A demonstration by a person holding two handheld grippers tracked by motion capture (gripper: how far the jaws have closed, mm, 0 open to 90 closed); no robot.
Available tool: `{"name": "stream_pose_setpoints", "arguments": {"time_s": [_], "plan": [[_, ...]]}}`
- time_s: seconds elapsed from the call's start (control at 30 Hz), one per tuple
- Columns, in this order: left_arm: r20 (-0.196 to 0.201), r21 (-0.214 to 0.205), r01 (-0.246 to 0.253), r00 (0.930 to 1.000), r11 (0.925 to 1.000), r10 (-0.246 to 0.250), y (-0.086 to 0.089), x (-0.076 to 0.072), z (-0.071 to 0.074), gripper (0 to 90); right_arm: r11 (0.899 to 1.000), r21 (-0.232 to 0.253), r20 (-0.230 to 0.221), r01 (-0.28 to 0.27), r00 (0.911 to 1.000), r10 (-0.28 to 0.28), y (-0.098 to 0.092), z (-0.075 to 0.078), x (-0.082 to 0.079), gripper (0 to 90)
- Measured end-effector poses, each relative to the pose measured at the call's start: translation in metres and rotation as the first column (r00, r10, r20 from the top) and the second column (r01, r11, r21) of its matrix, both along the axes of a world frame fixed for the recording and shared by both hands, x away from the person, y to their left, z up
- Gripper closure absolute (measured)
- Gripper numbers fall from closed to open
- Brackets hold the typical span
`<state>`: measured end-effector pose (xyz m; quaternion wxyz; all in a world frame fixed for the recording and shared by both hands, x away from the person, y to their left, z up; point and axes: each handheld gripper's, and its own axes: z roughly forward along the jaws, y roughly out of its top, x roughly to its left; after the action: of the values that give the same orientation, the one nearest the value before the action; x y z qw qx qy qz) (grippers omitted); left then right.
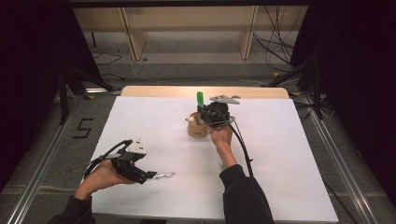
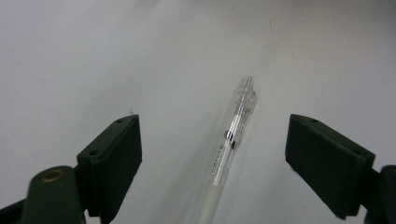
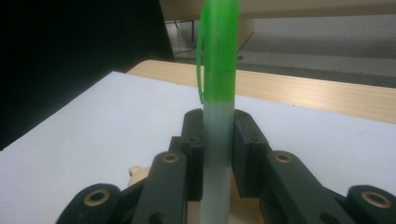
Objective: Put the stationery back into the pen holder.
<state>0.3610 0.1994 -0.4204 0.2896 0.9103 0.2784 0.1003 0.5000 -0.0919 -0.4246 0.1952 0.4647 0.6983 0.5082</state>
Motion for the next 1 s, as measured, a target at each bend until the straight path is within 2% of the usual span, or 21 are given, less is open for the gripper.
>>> {"name": "stream_pose_setpoints", "arguments": {"time_s": [0.17, 0.2, 0.27, 0.3, 0.5, 0.77, 1.0], "plan": [[-0.006, 0.004, 0.003, 1.0, 1.0, -0.003, -0.001, 0.0, -0.002, 18.4, 1.0, -0.007, -0.01, -0.006, 0.9999, 0.006, 0.002, -0.004, 0.001, 76.6], [-0.009, 0.006, 0.005, 0.9999, 1.0, -0.005, -0.001, 0.0, -0.002, 18.4, 1.0, -0.004, -0.019, -0.011, 0.9997, 0.011, 0.002, -0.005, 0.002, 74.4], [-0.01, 0.009, 0.007, 0.9999, 0.9999, -0.007, -0.002, 0.0, -0.002, 18.4, 1.0, 0.005, -0.039, -0.027, 0.9989, 0.027, 0.002, -0.006, 0.004, 58.9], [-0.01, 0.01, 0.007, 0.9999, 0.9999, -0.007, -0.002, 0.0, -0.003, 18.4, 1.0, 0.005, -0.043, -0.023, 0.9988, 0.023, 0.001, -0.005, 0.004, 57.3], [-0.016, 0.014, 0.005, 0.9999, 0.9999, -0.004, 0.0, 0.001, -0.003, 18.4, 0.997, 0.073, -0.021, -0.035, 0.9991, 0.037, -0.01, 0.007, 0.001, 50.1], [-0.019, 0.023, 0.007, 0.9998, 0.9997, -0.006, 0.001, 0.001, -0.004, 18.4, 0.997, 0.053, -0.007, -0.062, 0.998, 0.063, -0.028, 0.022, -0.012, 41.7], [-0.024, 0.038, 0.004, 0.9997, 0.9993, -0.003, 0.003, 0.002, -0.005, 18.4, 0.994, -0.002, 0.027, -0.11, 0.9935, 0.11, -0.041, 0.035, -0.04, 35.0]]}}
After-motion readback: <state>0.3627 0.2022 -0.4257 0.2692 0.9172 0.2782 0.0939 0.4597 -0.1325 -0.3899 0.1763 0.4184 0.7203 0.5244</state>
